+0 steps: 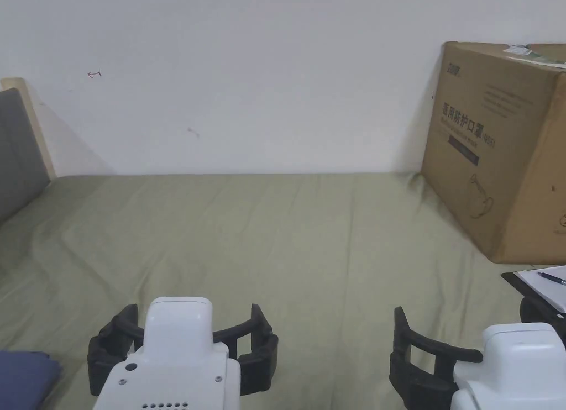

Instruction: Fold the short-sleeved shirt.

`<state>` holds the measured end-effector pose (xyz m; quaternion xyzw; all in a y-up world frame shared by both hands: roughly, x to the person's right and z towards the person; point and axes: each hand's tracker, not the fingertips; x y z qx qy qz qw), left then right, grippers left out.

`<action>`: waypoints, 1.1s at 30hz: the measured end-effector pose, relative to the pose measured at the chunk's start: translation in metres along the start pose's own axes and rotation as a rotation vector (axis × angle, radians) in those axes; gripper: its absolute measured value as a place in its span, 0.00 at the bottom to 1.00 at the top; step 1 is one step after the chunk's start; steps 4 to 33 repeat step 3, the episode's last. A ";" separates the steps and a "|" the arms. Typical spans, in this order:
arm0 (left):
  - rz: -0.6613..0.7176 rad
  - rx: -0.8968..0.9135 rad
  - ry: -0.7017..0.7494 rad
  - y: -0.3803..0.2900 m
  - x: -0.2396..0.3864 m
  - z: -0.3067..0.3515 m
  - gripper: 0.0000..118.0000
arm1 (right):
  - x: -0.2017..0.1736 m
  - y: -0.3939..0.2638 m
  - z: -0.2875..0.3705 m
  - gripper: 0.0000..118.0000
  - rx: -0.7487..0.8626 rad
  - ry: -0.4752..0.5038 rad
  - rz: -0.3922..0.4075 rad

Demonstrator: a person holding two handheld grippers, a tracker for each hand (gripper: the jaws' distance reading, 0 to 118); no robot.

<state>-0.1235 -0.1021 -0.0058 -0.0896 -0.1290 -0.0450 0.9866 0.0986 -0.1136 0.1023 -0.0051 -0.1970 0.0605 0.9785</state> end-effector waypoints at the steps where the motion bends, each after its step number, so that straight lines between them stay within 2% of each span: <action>1: 0.003 0.004 -0.008 0.000 0.000 0.000 1.00 | 0.000 0.000 0.000 1.00 -0.001 0.001 -0.002; 3: 0.019 0.006 -0.073 -0.001 0.000 0.001 1.00 | -0.001 -0.001 -0.001 1.00 -0.003 0.003 -0.001; 33: 0.019 0.006 -0.073 -0.001 0.000 0.001 1.00 | -0.001 -0.001 -0.001 1.00 -0.003 0.003 -0.001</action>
